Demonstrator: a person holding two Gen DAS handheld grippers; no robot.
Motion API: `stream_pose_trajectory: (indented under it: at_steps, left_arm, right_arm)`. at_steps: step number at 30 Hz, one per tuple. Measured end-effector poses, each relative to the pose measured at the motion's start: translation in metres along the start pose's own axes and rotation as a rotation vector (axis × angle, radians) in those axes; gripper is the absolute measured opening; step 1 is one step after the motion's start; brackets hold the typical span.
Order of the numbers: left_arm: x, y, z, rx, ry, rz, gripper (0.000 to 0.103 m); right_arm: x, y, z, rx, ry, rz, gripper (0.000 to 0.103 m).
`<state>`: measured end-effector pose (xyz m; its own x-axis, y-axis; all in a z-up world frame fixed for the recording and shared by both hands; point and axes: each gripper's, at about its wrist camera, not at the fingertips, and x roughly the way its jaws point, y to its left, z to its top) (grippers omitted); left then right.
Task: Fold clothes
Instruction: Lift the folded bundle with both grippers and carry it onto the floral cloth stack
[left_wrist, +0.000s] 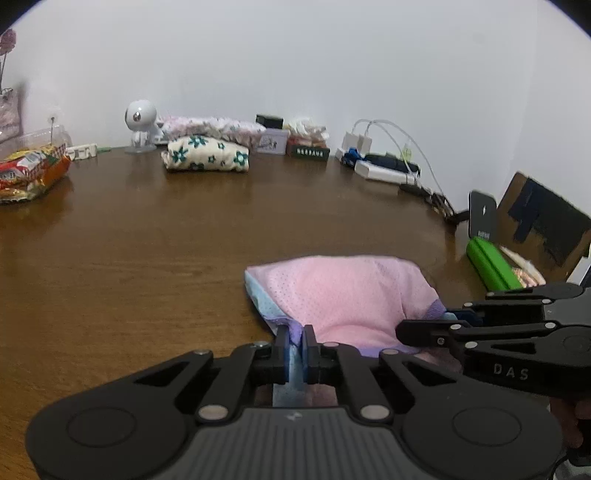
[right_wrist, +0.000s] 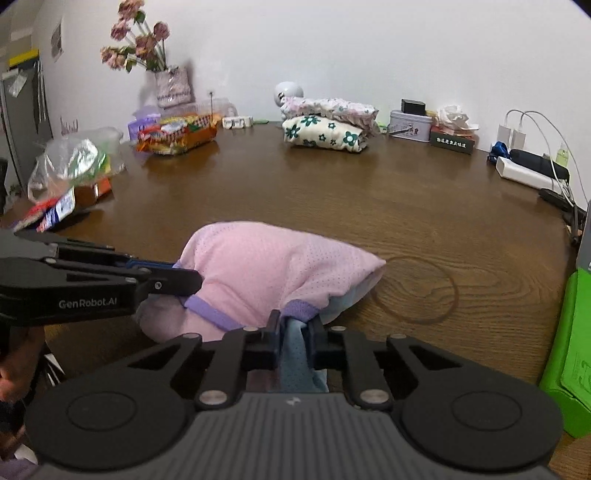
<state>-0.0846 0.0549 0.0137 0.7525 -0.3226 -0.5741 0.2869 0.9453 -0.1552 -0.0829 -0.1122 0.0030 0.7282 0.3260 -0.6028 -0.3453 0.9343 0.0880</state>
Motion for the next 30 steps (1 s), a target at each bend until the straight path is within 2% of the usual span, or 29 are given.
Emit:
stream_pose_trajectory:
  at_steps: [6, 9, 13, 18, 22, 26, 30]
  left_arm:
    - [-0.006, 0.004, 0.035, 0.027, -0.063, -0.007, 0.003]
    - [-0.007, 0.011, 0.072, 0.048, -0.12, -0.012, 0.003]
    - [-0.002, 0.019, 0.136, 0.097, -0.206, 0.001, 0.003]
    - [0.015, 0.045, 0.224, 0.121, -0.313, 0.02, 0.003]
    - [0.049, 0.081, 0.287, 0.103, -0.374, 0.041, 0.003]
    - [0.106, 0.116, 0.332, 0.09, -0.371, 0.068, 0.003]
    - [0.171, 0.151, 0.345, 0.052, -0.332, 0.08, 0.003]
  right_arm:
    - [-0.008, -0.009, 0.032, 0.006, -0.049, 0.027, 0.01]
    - [-0.01, -0.013, 0.062, -0.014, -0.081, 0.035, 0.01]
    - [-0.007, -0.02, 0.12, -0.06, -0.154, 0.015, 0.01]
    - [0.014, -0.031, 0.217, -0.124, -0.249, -0.008, 0.01]
    - [0.052, -0.042, 0.285, -0.158, -0.297, -0.038, 0.01]
    - [0.115, -0.063, 0.34, -0.153, -0.273, -0.035, 0.01]
    - [0.196, -0.091, 0.371, -0.117, -0.224, -0.035, 0.01]
